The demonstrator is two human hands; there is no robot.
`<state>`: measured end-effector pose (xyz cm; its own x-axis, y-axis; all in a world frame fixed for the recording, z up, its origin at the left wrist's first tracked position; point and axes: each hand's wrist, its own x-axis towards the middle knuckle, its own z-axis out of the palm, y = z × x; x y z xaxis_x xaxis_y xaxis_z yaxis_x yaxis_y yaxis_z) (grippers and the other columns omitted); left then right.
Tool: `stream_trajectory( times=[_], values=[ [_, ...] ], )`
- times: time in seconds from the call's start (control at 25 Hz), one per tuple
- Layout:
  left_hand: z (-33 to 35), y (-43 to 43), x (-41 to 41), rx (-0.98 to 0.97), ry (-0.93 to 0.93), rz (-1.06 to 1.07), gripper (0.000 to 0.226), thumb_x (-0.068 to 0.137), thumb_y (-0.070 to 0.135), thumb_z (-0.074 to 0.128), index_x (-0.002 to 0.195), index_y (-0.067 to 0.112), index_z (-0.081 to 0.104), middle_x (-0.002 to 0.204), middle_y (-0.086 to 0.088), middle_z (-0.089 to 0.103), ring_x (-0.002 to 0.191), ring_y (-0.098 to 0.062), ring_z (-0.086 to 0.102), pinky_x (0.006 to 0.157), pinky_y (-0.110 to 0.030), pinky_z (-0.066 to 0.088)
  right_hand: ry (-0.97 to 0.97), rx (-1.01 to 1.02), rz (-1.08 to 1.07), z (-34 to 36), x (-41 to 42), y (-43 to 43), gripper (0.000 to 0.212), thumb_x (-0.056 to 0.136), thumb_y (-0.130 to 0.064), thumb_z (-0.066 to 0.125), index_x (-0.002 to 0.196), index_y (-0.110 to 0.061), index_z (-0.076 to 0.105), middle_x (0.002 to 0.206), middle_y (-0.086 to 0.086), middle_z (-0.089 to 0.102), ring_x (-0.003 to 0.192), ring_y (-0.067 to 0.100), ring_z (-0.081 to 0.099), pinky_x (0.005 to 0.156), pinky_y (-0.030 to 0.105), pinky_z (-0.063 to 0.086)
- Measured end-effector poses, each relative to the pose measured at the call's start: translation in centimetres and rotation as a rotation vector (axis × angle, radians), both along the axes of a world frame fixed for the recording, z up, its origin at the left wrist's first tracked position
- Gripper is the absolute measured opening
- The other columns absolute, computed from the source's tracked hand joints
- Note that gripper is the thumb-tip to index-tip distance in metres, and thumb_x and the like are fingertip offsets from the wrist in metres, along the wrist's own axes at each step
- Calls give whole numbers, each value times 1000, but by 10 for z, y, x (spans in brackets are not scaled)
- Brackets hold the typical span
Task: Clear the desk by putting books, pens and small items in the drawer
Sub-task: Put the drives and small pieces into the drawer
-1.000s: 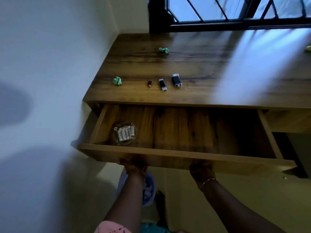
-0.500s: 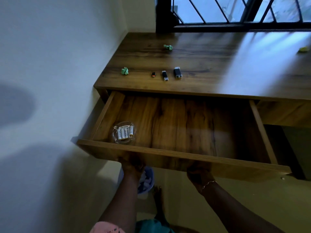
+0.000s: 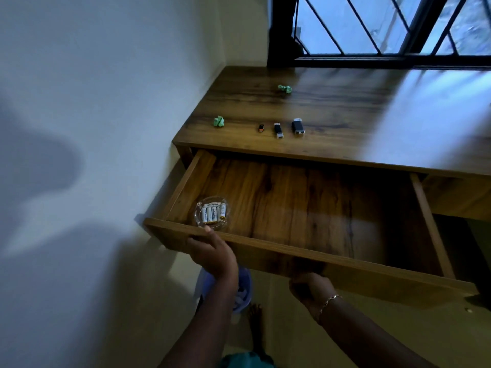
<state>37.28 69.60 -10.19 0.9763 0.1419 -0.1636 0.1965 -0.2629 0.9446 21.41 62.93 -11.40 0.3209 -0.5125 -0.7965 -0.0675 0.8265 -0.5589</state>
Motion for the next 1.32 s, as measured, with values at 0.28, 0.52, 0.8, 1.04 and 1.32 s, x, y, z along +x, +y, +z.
stream_trajectory(
  times=[0.28,0.52,0.8,1.04,1.32],
  values=[
    [9,-18,9,435,-653,-454,57,87,39,41,133,6,41,148,-26,27,138,-37,23,108,-50,22,-163,-35,243,90,22,8,11,87,4,49,79,3,57,70,12,54,68,20,54,68,28,48],
    [35,-51,24,551,-751,-714,57,85,22,62,136,6,40,151,-23,24,141,-36,20,112,-50,18,-45,-586,379,113,35,-31,44,87,0,55,129,-6,43,117,11,54,94,16,55,68,22,47],
    [64,-97,58,618,-791,-978,60,93,29,50,145,13,25,156,-9,16,146,-22,6,118,-36,8,335,-1206,522,105,66,-105,61,81,-2,64,136,-10,38,137,11,44,127,20,44,98,24,37],
    [75,-144,96,676,-812,-1166,55,95,26,46,145,12,26,154,-7,23,144,-18,13,118,-32,8,548,-1349,656,110,110,-178,55,87,-4,55,137,-13,37,141,11,39,125,25,45,100,34,41],
    [86,-201,125,645,-687,-1286,53,97,20,45,145,9,25,155,-9,21,143,-20,18,113,-34,26,734,-1431,859,111,162,-254,54,85,-2,49,137,-10,35,141,17,38,122,33,45,94,35,40]
  ],
)
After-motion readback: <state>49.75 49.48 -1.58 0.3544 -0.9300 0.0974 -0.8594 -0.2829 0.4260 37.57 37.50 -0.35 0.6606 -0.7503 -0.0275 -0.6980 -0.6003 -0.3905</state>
